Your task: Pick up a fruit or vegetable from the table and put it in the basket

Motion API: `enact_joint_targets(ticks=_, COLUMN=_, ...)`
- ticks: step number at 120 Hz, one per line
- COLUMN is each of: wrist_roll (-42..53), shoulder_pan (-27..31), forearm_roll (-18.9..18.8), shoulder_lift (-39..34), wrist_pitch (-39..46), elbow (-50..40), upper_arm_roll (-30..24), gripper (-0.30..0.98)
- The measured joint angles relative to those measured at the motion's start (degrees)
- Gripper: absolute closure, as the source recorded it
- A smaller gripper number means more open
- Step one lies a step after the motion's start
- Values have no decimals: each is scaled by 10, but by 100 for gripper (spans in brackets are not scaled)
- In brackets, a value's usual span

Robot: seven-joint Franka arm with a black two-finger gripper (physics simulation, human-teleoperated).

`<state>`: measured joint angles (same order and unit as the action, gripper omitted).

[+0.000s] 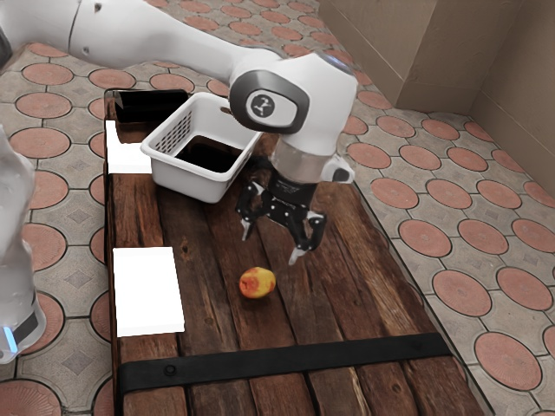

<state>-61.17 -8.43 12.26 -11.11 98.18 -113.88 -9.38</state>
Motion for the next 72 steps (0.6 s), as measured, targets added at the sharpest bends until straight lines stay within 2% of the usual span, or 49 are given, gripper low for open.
enact_joint_targets(ticks=20, wrist_roll=115, shoulder_pan=13, forearm_roll=-12, shoulder_lift=-12, wrist_pitch=83, elbow=-39, upper_arm_roll=0, gripper=0)
enact_joint_targets(ticks=48, wrist_roll=265, shoulder_pan=39, forearm_roll=-32, shoulder_lift=-67, wrist_pitch=127, elbow=-124, upper_arm_roll=-1, gripper=0)
enact_joint_targets(ticks=72, wrist_roll=358, shoulder_pan=31, forearm_roll=-22, shoulder_lift=-18, wrist_pitch=142, elbow=-134, upper_arm_roll=-2, gripper=0)
